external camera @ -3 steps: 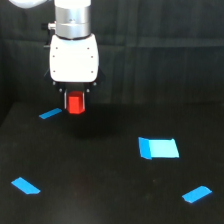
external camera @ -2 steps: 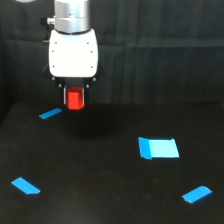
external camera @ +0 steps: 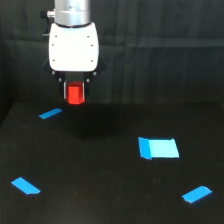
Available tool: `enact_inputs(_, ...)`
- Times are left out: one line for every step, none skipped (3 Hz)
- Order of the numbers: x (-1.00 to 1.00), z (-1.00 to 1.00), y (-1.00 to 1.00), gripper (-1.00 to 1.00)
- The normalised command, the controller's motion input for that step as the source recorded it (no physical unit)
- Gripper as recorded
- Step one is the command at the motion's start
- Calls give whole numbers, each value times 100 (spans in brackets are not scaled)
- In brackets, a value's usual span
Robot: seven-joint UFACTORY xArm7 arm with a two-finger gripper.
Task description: Pick up the red object from the table
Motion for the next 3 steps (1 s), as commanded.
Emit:
enact_inputs(8,7,3,-96)
enact_inputs(-8,0,3,-92)
enact_inputs(7,3,-2,-91)
